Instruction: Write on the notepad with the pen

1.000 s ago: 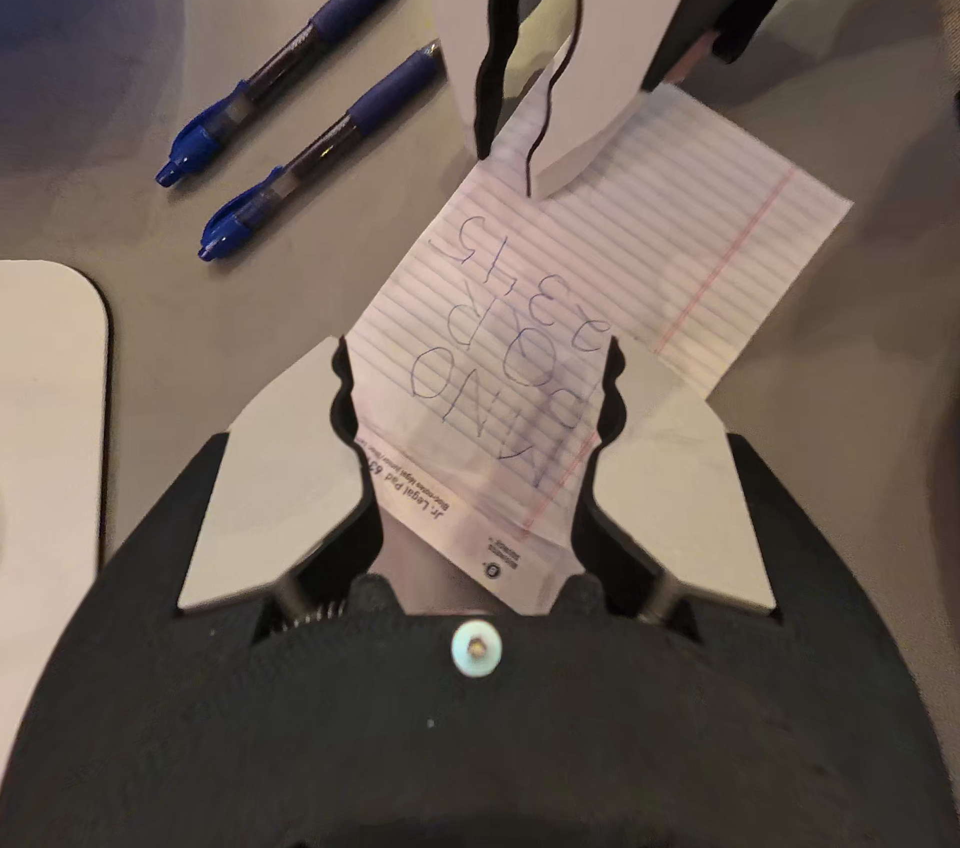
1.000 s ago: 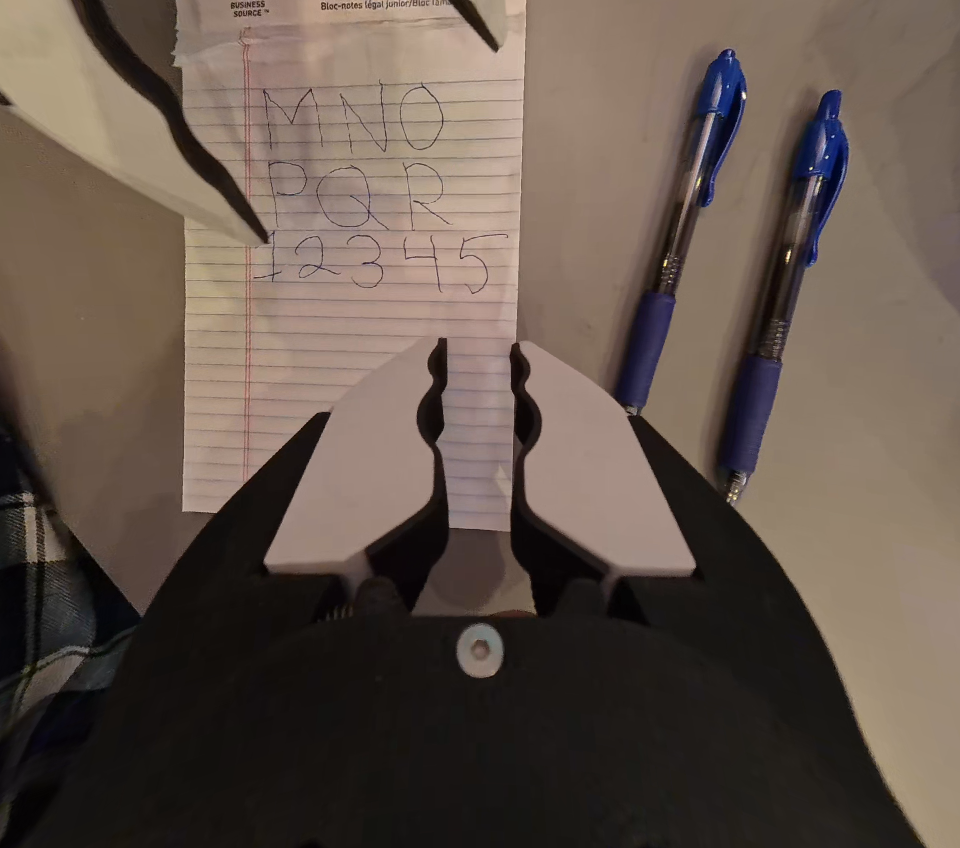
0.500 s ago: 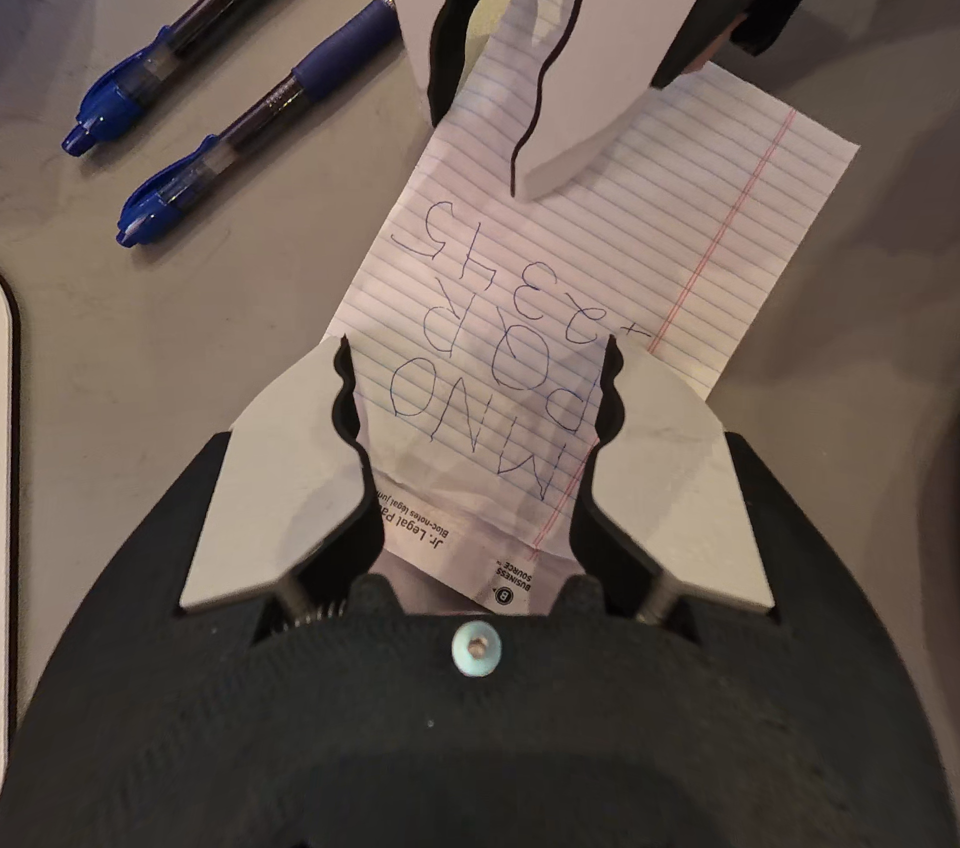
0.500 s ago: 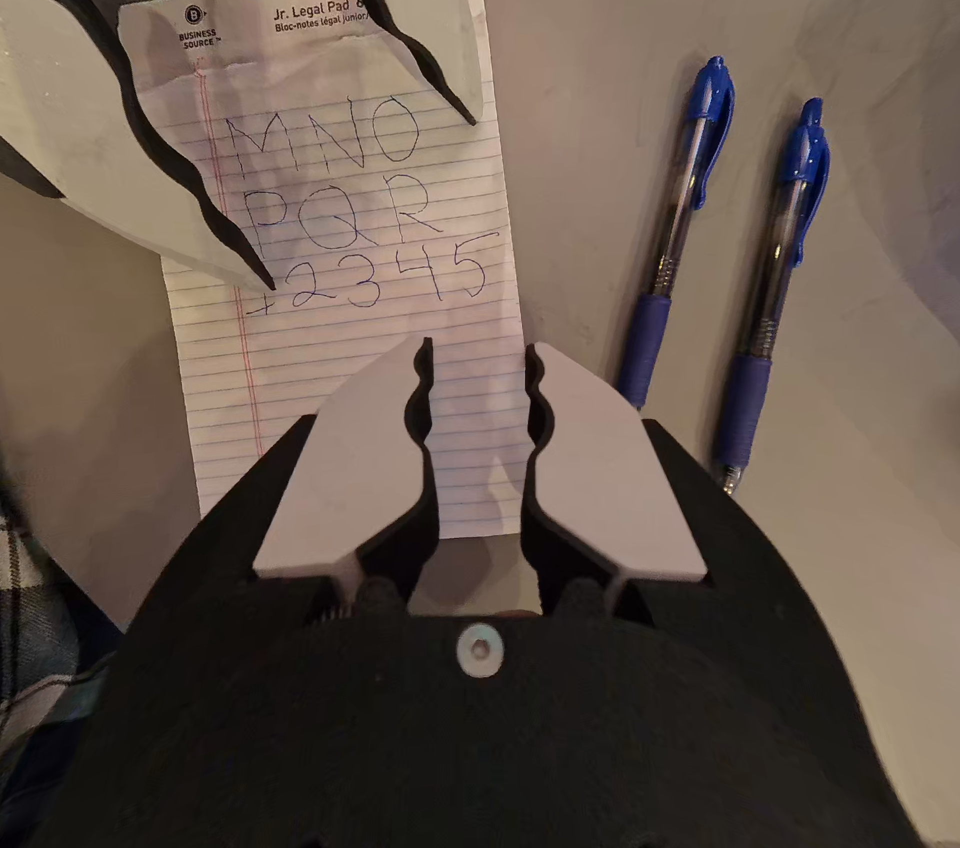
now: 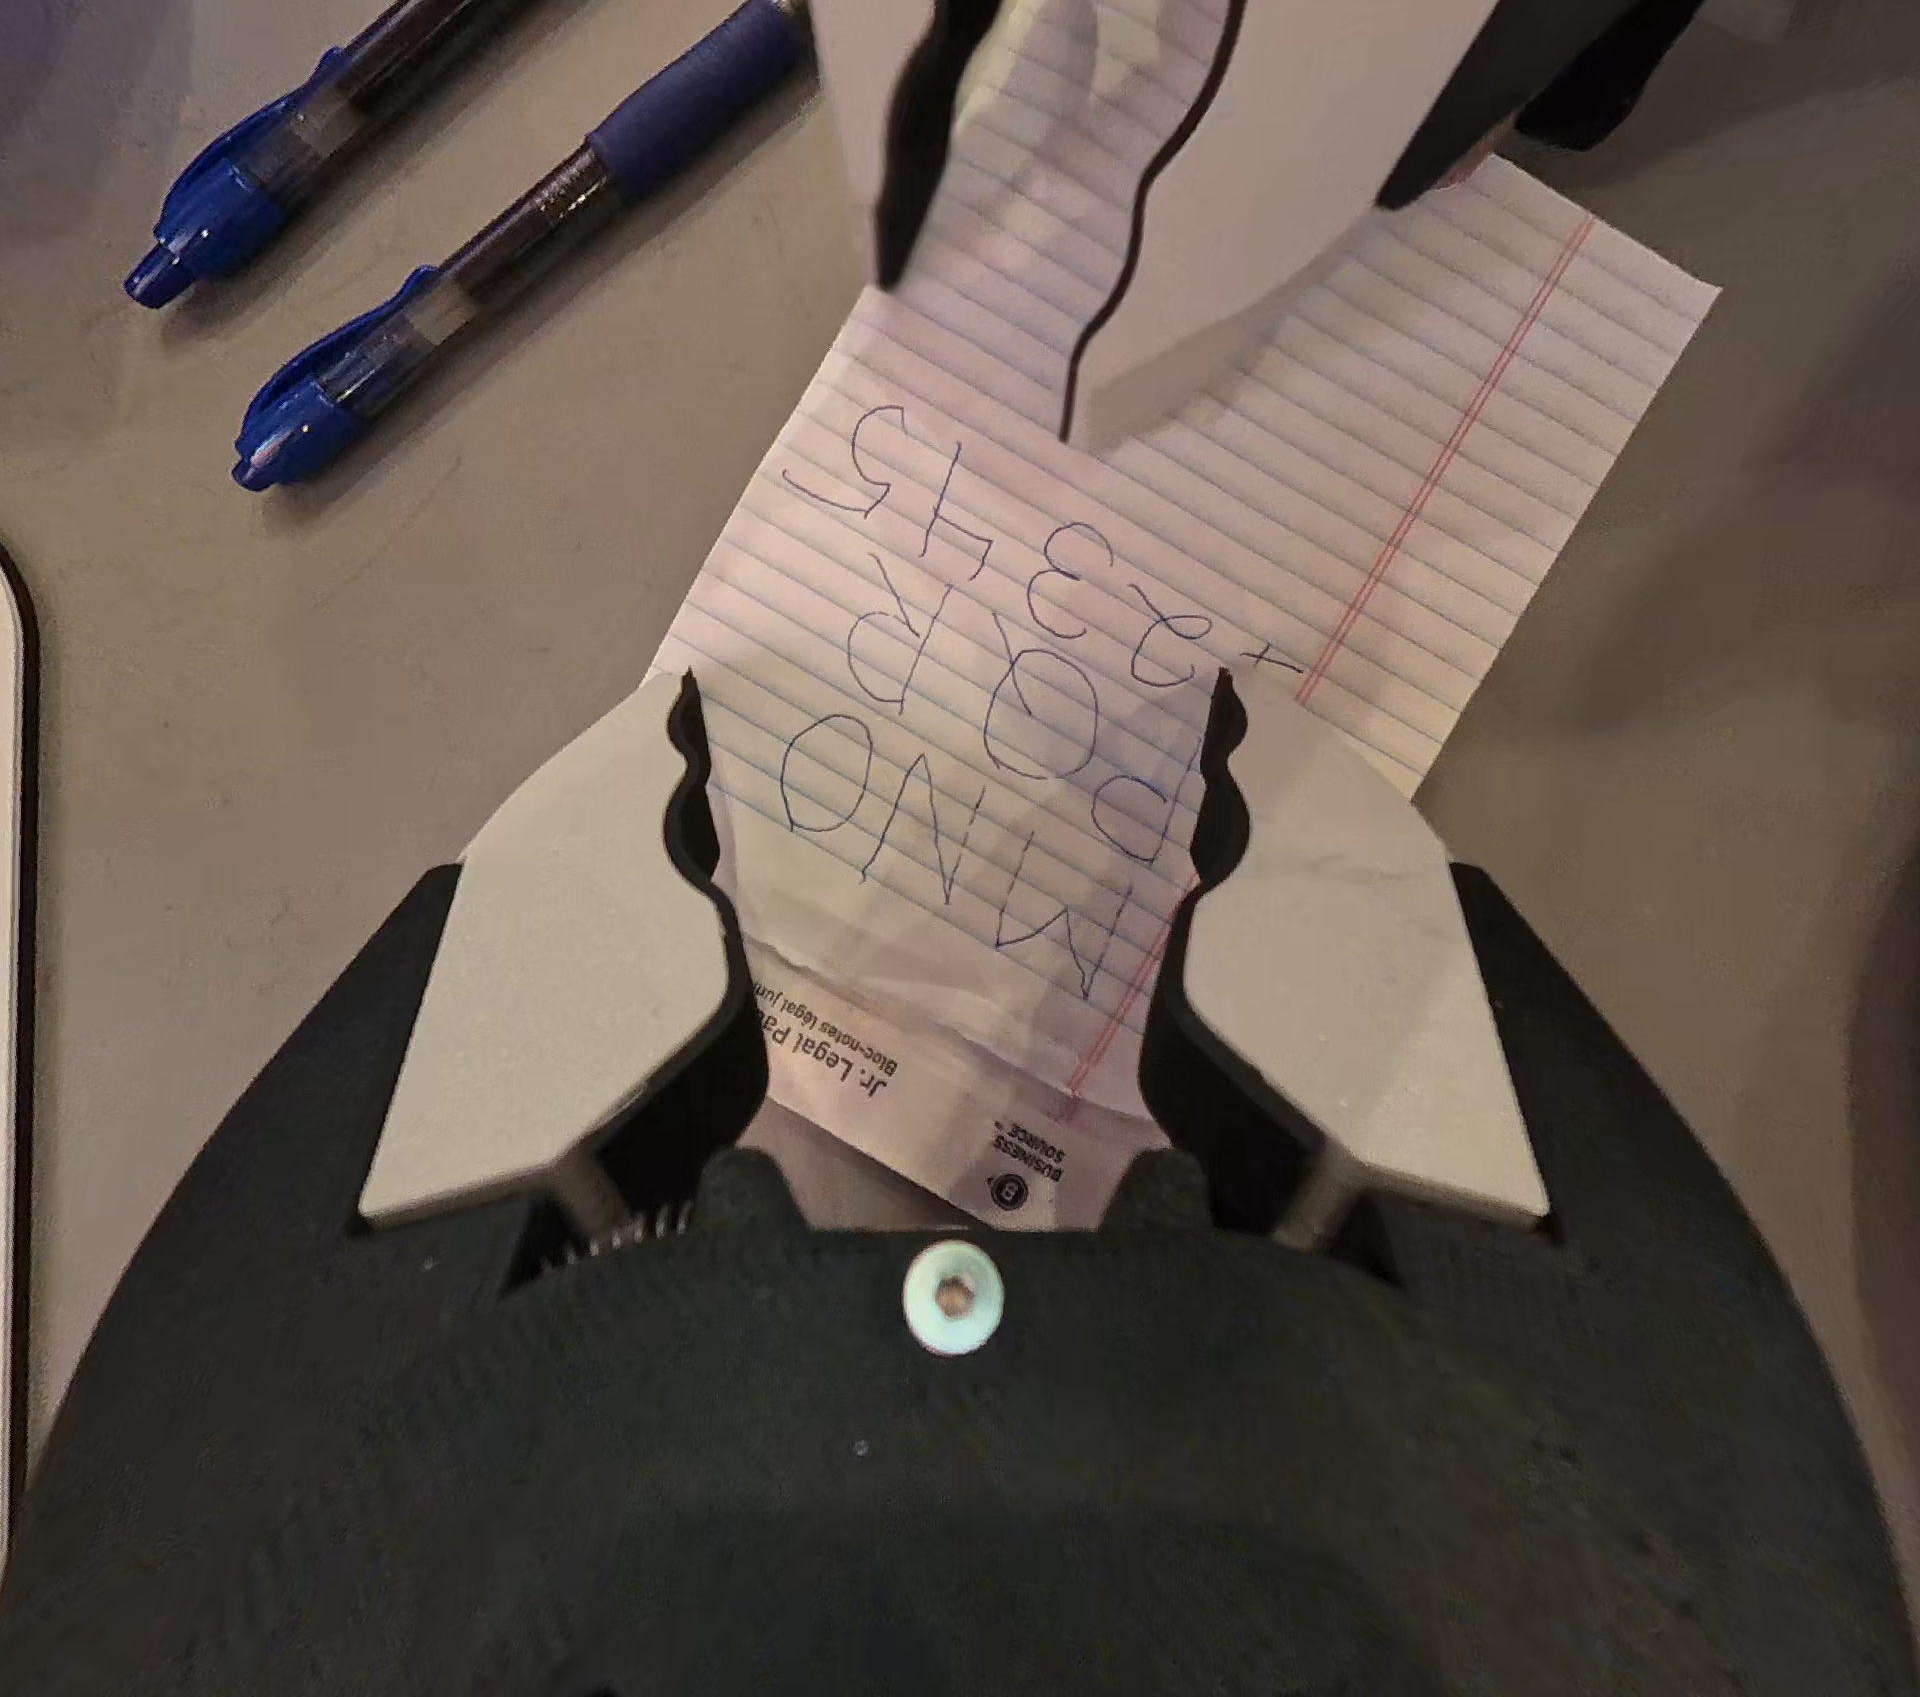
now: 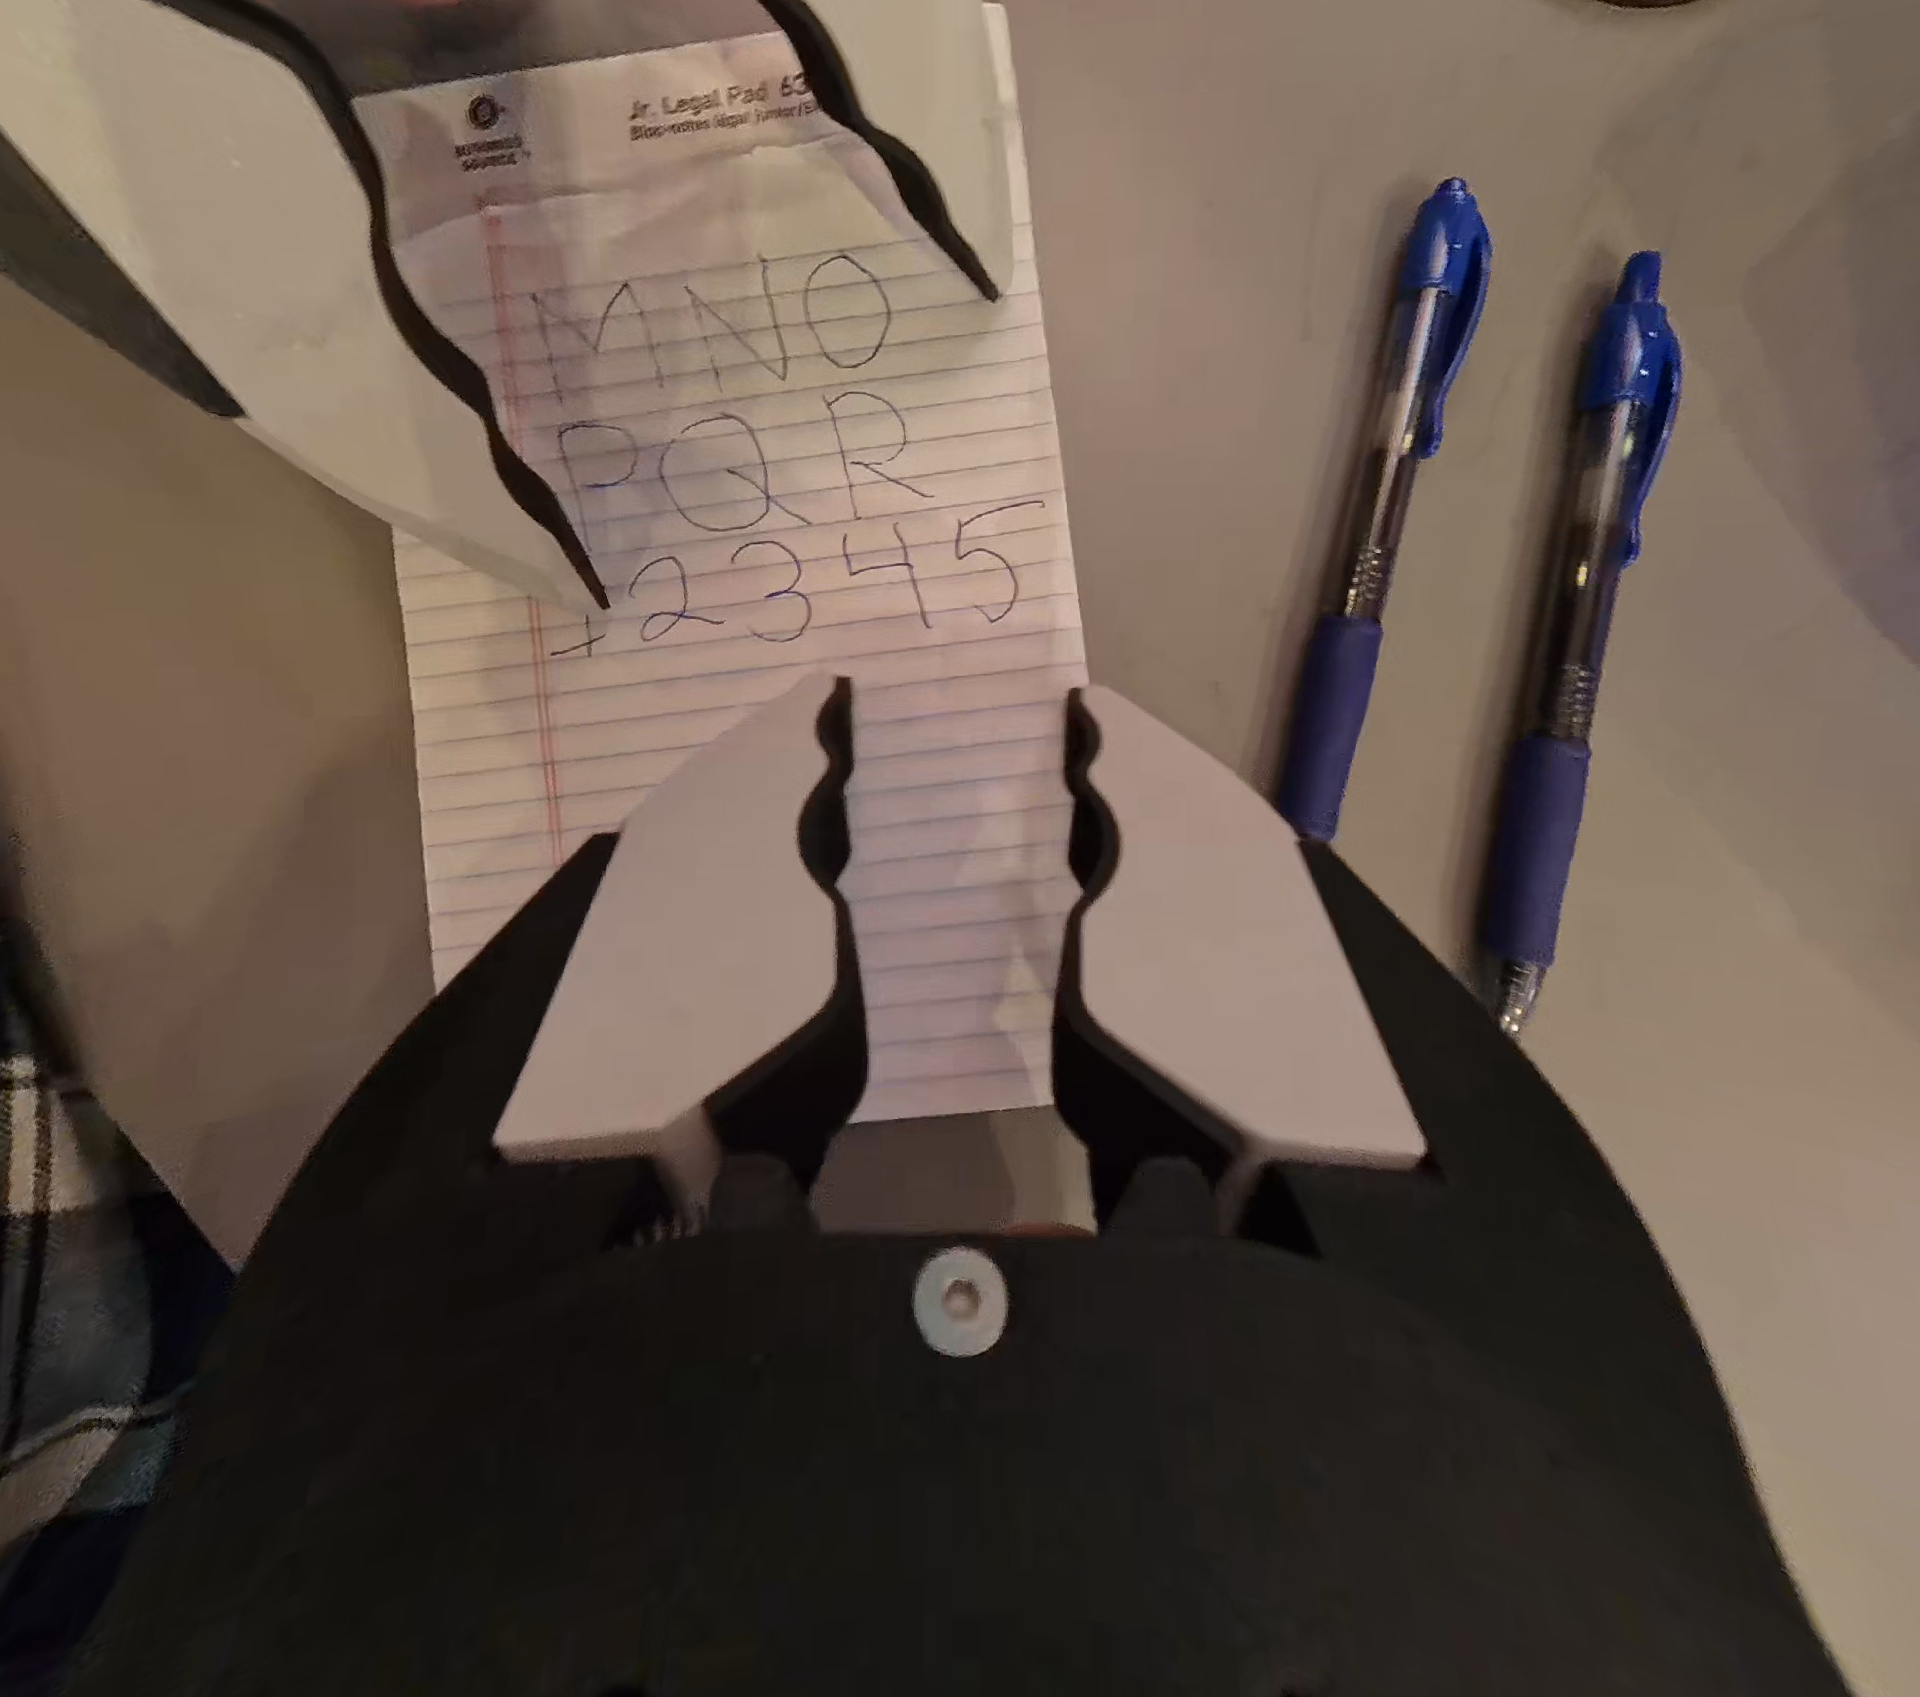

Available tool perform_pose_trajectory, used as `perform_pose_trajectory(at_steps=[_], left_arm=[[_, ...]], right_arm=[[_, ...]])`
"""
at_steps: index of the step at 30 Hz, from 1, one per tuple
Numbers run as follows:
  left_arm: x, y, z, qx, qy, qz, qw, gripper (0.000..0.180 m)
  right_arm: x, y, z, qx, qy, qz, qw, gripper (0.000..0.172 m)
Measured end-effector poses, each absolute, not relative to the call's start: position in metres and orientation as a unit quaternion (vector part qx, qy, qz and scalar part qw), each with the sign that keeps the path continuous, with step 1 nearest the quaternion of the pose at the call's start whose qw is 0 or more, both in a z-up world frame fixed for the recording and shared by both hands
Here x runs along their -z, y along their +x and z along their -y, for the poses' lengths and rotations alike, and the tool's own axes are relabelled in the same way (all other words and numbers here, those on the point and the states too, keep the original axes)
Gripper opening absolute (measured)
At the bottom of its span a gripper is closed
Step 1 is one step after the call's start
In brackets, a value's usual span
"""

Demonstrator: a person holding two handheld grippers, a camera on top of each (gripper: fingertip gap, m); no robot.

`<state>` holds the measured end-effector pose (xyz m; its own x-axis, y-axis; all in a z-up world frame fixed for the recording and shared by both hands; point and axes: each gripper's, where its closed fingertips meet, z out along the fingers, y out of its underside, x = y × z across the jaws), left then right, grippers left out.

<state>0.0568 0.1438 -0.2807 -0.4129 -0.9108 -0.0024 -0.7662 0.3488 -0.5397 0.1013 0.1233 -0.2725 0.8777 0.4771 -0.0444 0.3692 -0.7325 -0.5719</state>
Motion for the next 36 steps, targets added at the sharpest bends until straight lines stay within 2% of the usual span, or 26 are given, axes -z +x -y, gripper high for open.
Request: perform_pose_trajectory(at_steps=[2,8,10,14,31,34,36], left_arm=[[0.281,0.057,-0.144,0.236,-0.52,-0.807,0.153,0.09],[0.281,0.057,-0.144,0.236,-0.519,-0.807,0.153,0.09],[0.281,0.057,-0.144,0.236,-0.519,-0.807,0.153,0.09],[0.281,0.057,-0.144,0.237,-0.518,-0.807,0.154,0.091],[0.28,0.058,-0.144,0.235,-0.515,-0.81,0.156,0.091],[0.278,0.062,-0.146,0.229,-0.5,-0.817,0.174,0.096],[0.271,0.072,-0.152,0.22,-0.478,-0.822,0.22,0.088]], right_arm=[[0.275,0.103,-0.123,-0.09,-0.928,0.228,0.282,0.049],[0.275,0.103,-0.124,-0.089,-0.926,0.233,0.284,0.044],[0.272,0.106,-0.127,-0.068,-0.923,0.24,0.292,0.037],[0.272,0.106,-0.13,-0.047,-0.918,0.249,0.304,0.043],[0.27,0.102,-0.132,-0.007,-0.903,0.291,0.316,0.014],[0.267,0.103,-0.133,0.003,-0.895,0.295,0.334,0.01],[0.267,0.103,-0.133,0.012,-0.89,0.301,0.342,0.01]])
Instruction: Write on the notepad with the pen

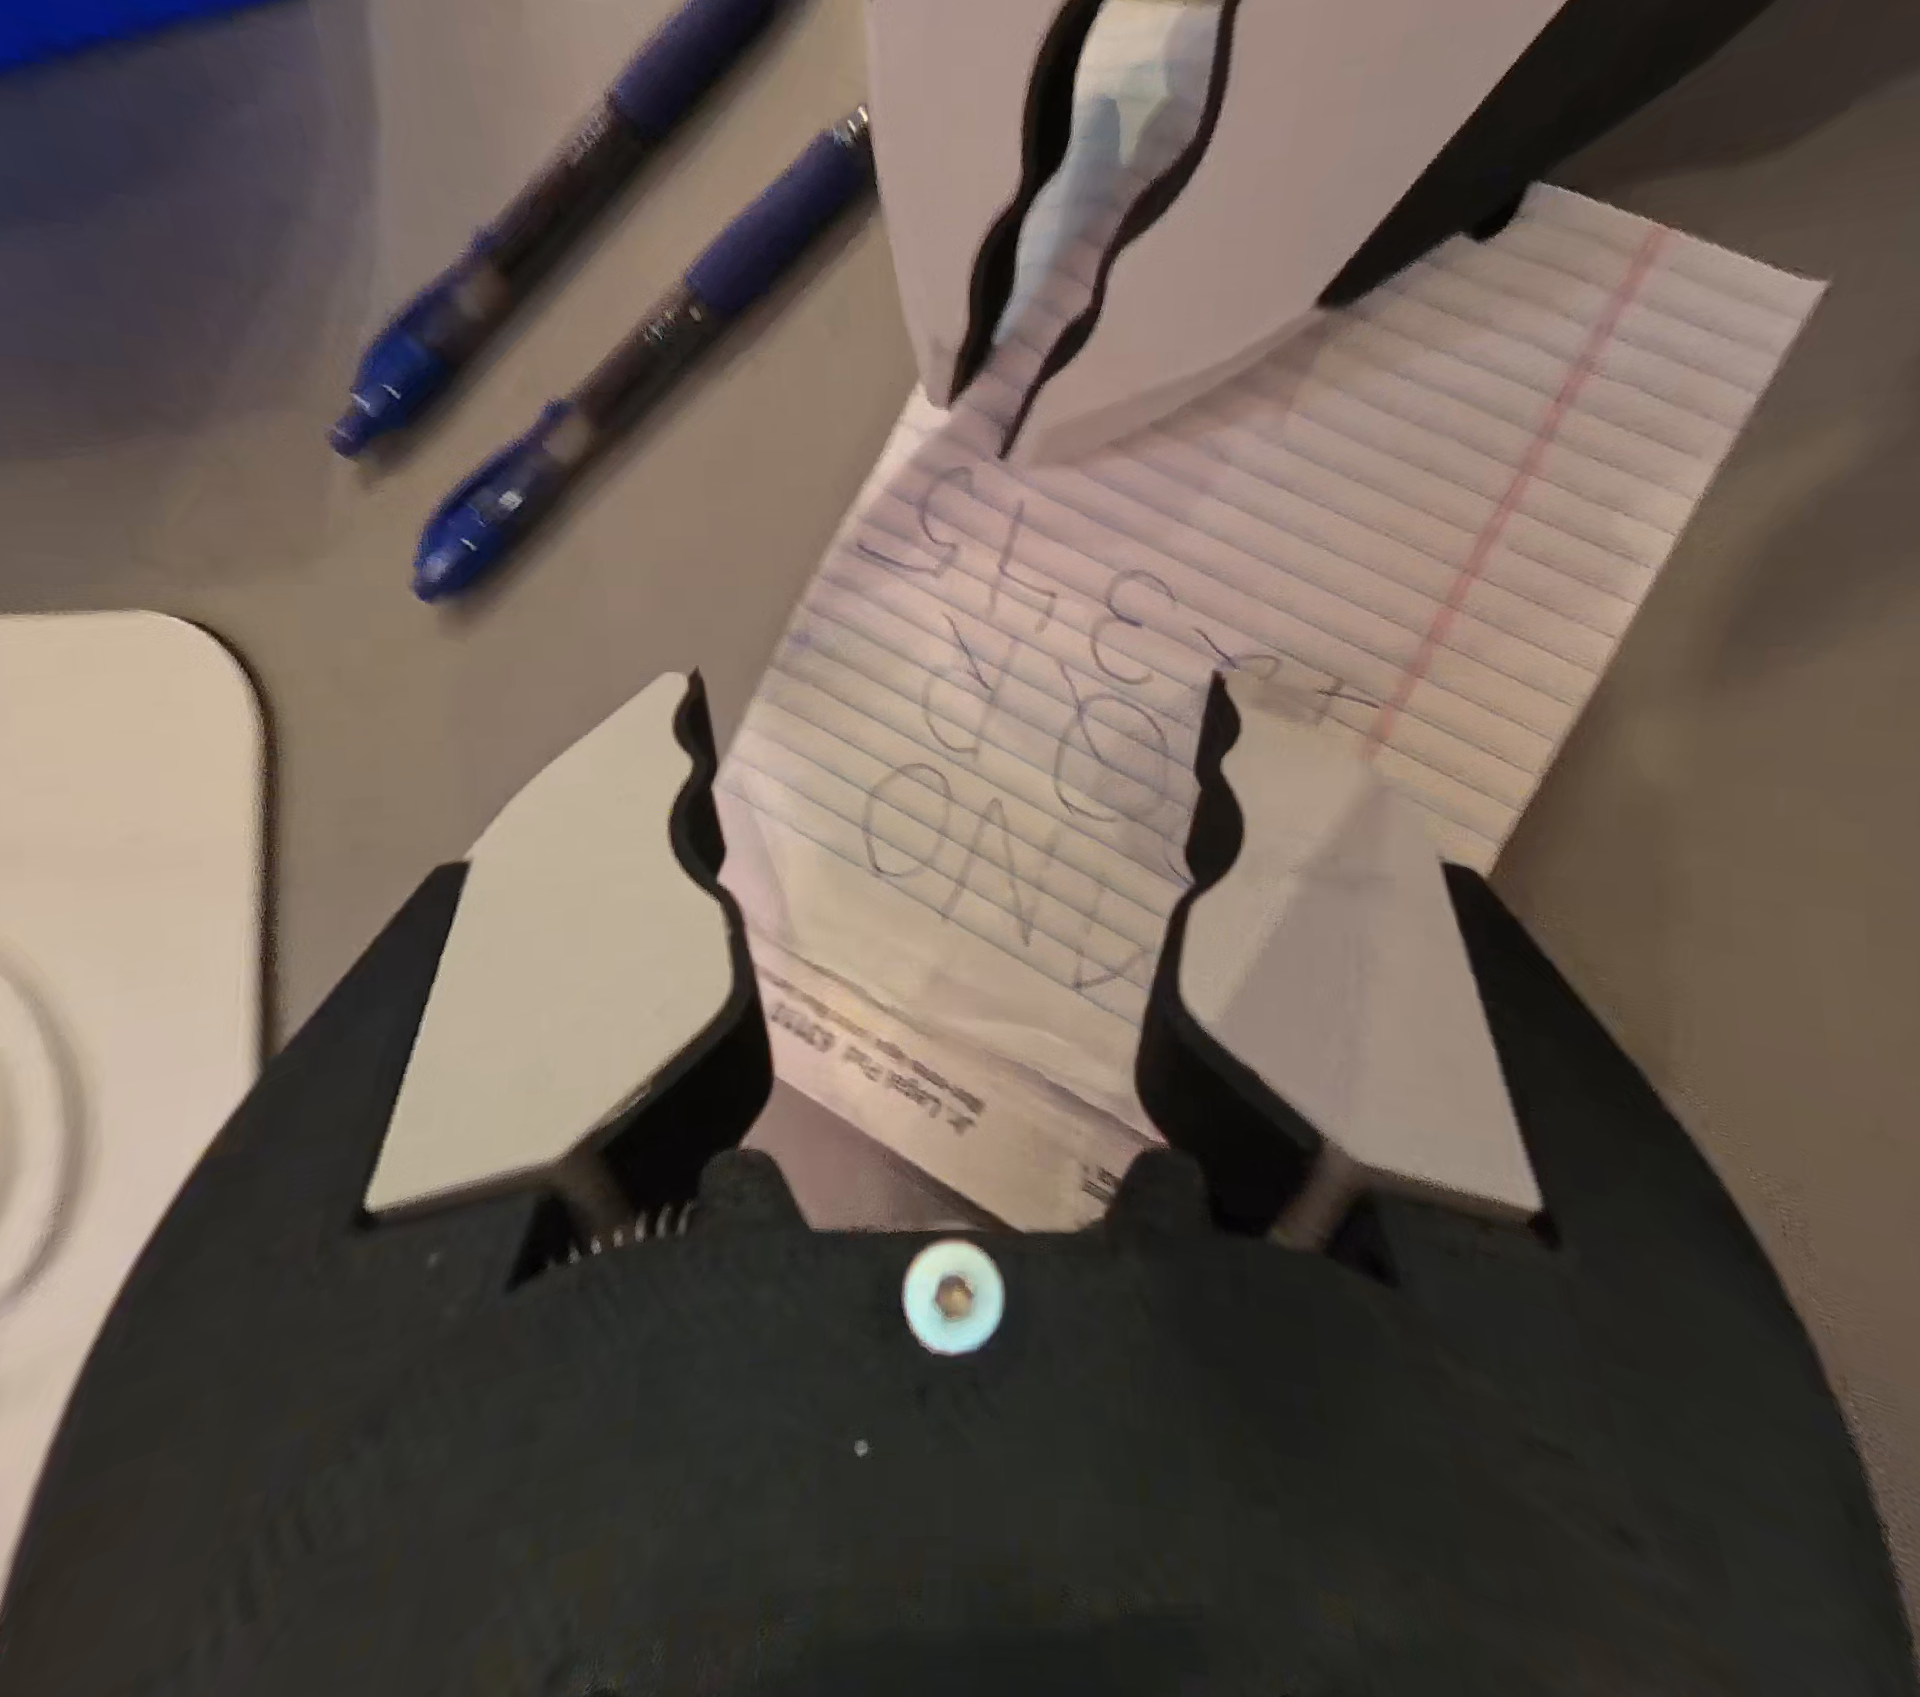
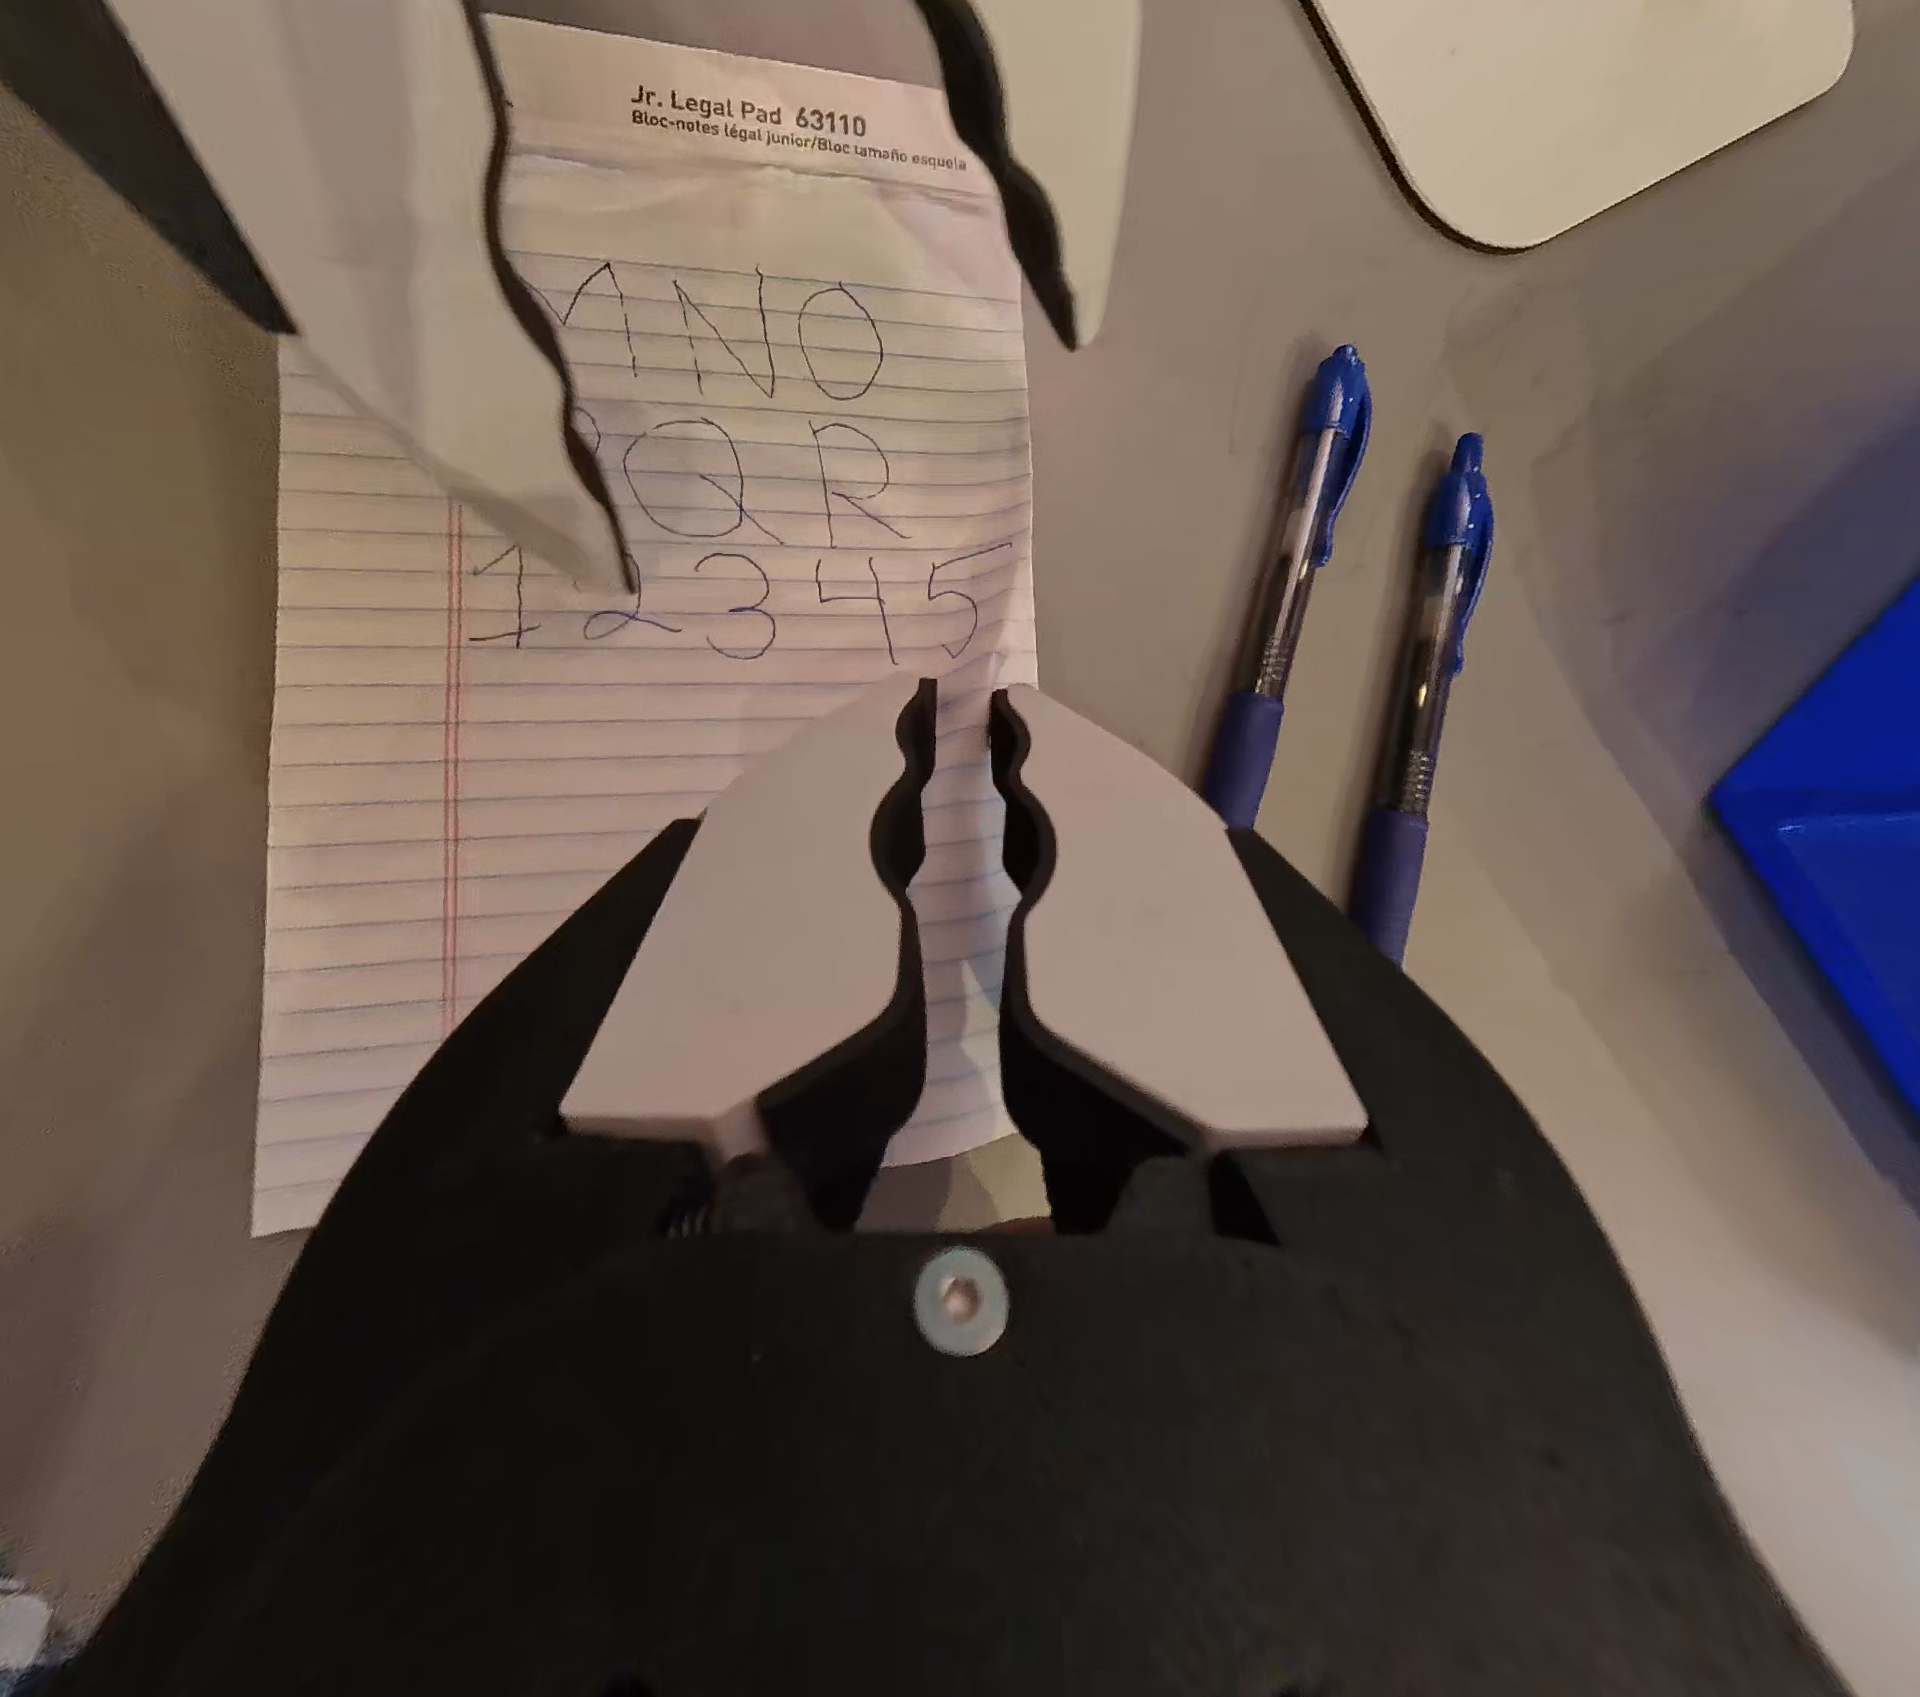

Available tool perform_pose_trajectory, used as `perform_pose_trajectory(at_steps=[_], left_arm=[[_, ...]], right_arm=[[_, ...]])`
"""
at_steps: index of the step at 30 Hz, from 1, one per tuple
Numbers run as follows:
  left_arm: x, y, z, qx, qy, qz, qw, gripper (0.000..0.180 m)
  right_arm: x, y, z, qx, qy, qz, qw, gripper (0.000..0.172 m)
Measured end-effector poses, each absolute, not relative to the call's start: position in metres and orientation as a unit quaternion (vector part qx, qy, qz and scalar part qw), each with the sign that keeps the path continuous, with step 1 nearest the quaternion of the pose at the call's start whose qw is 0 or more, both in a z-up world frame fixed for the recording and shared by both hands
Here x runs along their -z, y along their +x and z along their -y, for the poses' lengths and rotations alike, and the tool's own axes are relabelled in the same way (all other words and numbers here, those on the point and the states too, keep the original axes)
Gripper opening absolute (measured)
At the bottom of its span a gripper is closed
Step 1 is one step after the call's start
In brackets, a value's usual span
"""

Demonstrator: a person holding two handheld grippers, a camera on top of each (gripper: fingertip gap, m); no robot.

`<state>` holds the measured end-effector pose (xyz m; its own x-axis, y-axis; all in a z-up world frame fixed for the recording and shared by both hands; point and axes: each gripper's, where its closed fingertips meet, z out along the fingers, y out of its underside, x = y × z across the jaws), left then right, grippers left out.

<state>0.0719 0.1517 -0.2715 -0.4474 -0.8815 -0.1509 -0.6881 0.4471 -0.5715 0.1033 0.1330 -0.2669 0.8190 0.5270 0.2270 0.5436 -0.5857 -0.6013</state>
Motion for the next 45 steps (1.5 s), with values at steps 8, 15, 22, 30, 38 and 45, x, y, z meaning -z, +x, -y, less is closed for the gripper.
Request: perform_pose_trajectory(at_steps=[8,15,22,30,38,45], left_arm=[[0.268,0.085,-0.143,0.24,-0.393,-0.852,0.248,0.085],[0.265,0.083,-0.132,0.252,-0.326,-0.868,0.277,0.07],[0.267,0.083,-0.133,0.275,-0.334,-0.863,0.261,0.069],[0.27,0.082,-0.131,0.291,-0.338,-0.864,0.236,0.065],[0.27,0.08,-0.129,0.29,-0.333,-0.866,0.235,0.06],[0.271,0.079,-0.127,0.296,-0.333,-0.865,0.231,0.057]], right_arm=[[0.267,0.103,-0.134,0.052,-0.865,0.324,0.379,0.007],[0.268,0.104,-0.135,0.048,-0.86,0.322,0.392,0.007],[0.267,0.105,-0.135,0.042,-0.859,0.319,0.399,0.006],[0.267,0.105,-0.135,0.045,-0.858,0.321,0.4,0.006],[0.265,0.108,-0.136,0.056,-0.858,0.316,0.402,0.012],[0.259,0.101,-0.138,0.006,-0.858,0.32,0.403,0.026]])
